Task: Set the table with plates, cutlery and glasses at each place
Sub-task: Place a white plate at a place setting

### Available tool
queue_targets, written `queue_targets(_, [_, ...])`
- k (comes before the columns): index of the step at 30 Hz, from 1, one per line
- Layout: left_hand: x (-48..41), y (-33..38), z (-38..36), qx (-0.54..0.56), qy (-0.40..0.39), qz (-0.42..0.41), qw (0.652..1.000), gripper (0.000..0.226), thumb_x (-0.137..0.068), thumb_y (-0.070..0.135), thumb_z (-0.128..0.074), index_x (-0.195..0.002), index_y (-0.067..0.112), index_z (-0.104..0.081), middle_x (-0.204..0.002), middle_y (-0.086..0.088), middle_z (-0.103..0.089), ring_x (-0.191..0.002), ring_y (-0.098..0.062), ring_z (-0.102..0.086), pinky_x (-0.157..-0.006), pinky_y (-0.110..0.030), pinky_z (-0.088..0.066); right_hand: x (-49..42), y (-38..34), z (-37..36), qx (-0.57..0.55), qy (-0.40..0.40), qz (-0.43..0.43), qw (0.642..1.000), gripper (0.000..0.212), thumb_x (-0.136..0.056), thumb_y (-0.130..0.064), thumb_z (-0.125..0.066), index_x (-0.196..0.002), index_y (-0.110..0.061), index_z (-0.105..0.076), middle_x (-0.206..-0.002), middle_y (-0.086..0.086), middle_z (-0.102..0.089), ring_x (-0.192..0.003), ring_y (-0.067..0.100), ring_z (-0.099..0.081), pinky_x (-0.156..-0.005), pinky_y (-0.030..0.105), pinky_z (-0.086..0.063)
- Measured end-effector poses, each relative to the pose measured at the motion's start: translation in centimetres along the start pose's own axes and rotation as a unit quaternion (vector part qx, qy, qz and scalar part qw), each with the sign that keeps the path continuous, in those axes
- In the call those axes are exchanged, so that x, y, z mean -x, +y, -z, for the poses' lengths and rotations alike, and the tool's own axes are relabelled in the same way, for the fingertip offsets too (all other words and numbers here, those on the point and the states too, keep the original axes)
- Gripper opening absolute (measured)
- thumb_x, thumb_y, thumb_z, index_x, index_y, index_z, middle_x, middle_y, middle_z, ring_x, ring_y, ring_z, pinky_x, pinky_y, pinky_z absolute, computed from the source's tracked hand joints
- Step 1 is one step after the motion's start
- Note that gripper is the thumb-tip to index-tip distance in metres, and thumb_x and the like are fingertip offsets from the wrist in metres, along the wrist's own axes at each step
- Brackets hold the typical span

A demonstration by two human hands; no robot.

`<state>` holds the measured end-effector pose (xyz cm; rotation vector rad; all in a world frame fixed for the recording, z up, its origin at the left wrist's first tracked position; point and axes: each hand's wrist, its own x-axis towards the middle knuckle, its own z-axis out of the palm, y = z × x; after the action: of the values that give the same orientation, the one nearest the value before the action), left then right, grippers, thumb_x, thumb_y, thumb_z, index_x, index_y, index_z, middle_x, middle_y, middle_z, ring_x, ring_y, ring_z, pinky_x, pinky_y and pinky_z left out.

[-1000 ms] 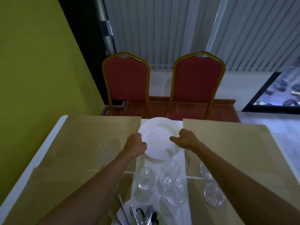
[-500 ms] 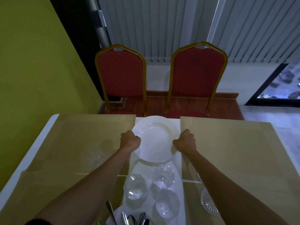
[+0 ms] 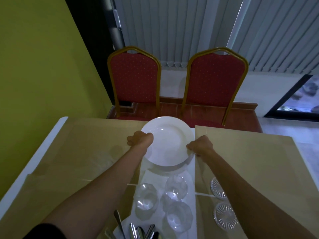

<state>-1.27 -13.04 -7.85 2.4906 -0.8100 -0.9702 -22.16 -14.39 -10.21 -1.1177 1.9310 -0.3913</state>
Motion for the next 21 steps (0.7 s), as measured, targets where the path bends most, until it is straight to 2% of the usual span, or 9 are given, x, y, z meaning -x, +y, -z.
queue_targets(4, [-0.2, 1.5, 4.1, 0.092, -0.011, -0.042, 0.995, 0.048, -0.088, 0.023, -0.053, -0.132, 0.004, -0.053, -0.134, -0.018, -0.051, -0.115, -0.035, -0.055, -0.089, -0.038, -0.051, 1.2, -3.5, 1.1, -0.006, 0.004, 0.041, 0.999, 0.016, -0.073, -0.006, -0.074, -0.085, 0.003, -0.067, -0.082, 0.015, -0.068, -0.065, 0.024, -0.065, -0.068, 0.039, -0.061])
queue_targets(5, [-0.4, 1.5, 5.6, 0.122, -0.025, -0.055, 0.991, 0.049, -0.084, 0.020, -0.053, -0.130, 0.004, -0.054, -0.130, -0.016, -0.056, -0.112, -0.035, -0.059, -0.088, -0.038, -0.054, 1.5, -4.5, 1.3, -0.010, 0.004, 0.050, 0.999, 0.016, -0.072, -0.004, -0.073, -0.085, 0.004, -0.068, -0.082, 0.015, -0.069, -0.065, 0.023, -0.064, -0.067, 0.039, -0.061])
queue_targets(8, [-1.6, 0.0, 10.2, 0.186, -0.052, -0.095, 0.977, 0.044, -0.069, 0.010, -0.049, -0.110, 0.006, -0.065, -0.114, -0.014, -0.068, -0.097, -0.034, -0.067, -0.077, -0.052, -0.061, 2.9, -8.4, 1.1, -0.022, 0.010, 0.093, 0.995, 0.020, -0.077, -0.005, -0.067, -0.095, 0.003, -0.069, -0.089, 0.014, -0.069, -0.066, 0.020, -0.063, -0.055, 0.031, -0.058])
queue_targets(10, [-1.4, -1.7, 13.6, 0.203, -0.052, -0.114, 0.971, 0.036, -0.073, 0.001, -0.048, -0.104, 0.006, -0.066, -0.109, -0.012, -0.069, -0.096, -0.032, -0.067, -0.075, -0.053, -0.062, 4.2, -11.3, 0.2, -0.029, -0.003, 0.130, 0.991, 0.023, -0.079, -0.006, -0.066, -0.100, 0.001, -0.070, -0.094, 0.014, -0.069, -0.070, 0.021, -0.064, -0.051, 0.029, -0.055])
queue_targets(13, [-0.7, -3.9, 18.4, 0.249, -0.021, -0.123, 0.960, 0.028, -0.085, -0.008, -0.044, -0.097, 0.010, -0.064, -0.104, -0.008, -0.068, -0.093, -0.027, -0.067, -0.078, -0.048, -0.062, 6.6, -15.6, -2.1, -0.047, -0.039, 0.184, 0.981, 0.027, -0.084, -0.002, -0.063, -0.110, 0.001, -0.068, -0.099, 0.014, -0.067, -0.084, 0.030, -0.068, -0.069, 0.043, -0.063])
queue_targets(15, [-0.9, -5.7, 21.4, 0.288, 0.002, -0.118, 0.950, 0.028, -0.089, -0.011, -0.045, -0.102, 0.008, -0.061, -0.104, -0.009, -0.067, -0.089, -0.025, -0.066, -0.072, -0.043, -0.061, 8.9, -18.1, -4.2, -0.030, -0.055, 0.220, 0.973, 0.021, -0.089, -0.002, -0.059, -0.108, -0.002, -0.067, -0.100, 0.013, -0.065, -0.085, 0.029, -0.066, -0.074, 0.042, -0.062])
queue_targets(17, [-1.2, -7.6, 24.4, 0.325, 0.019, -0.115, 0.939, 0.033, -0.089, -0.014, -0.046, -0.111, 0.008, -0.057, -0.100, -0.008, -0.065, -0.087, -0.024, -0.065, -0.064, -0.036, -0.059, 10.8, -20.3, -6.3, -0.022, -0.066, 0.246, 0.967, 0.013, -0.090, -0.002, -0.057, -0.098, -0.007, -0.066, -0.096, 0.014, -0.065, -0.086, 0.029, -0.066, -0.076, 0.043, -0.062])
queue_targets(18, [-1.5, -8.7, 25.7, 0.339, 0.027, -0.112, 0.934, 0.036, -0.089, -0.014, -0.047, -0.116, 0.008, -0.056, -0.102, -0.010, -0.064, -0.087, -0.025, -0.065, -0.061, -0.034, -0.058, 11.6, -21.2, -7.4, -0.017, -0.076, 0.256, 0.963, 0.010, -0.090, -0.002, -0.056, -0.093, -0.006, -0.065, -0.091, 0.015, -0.065, -0.082, 0.029, -0.067, -0.074, 0.042, -0.062])
queue_targets(21, [-3.2, -12.1, 28.8, 0.364, 0.046, -0.096, 0.925, 0.044, -0.087, -0.014, -0.049, -0.125, 0.009, -0.054, -0.109, -0.012, -0.064, -0.084, -0.024, -0.066, -0.054, -0.030, -0.058, 13.3, -23.3, -11.3, 0.035, -0.095, 0.274, 0.956, 0.008, -0.091, -0.005, -0.058, -0.087, -0.002, -0.065, -0.074, 0.014, -0.065, -0.060, 0.022, -0.064, -0.054, 0.030, -0.055])
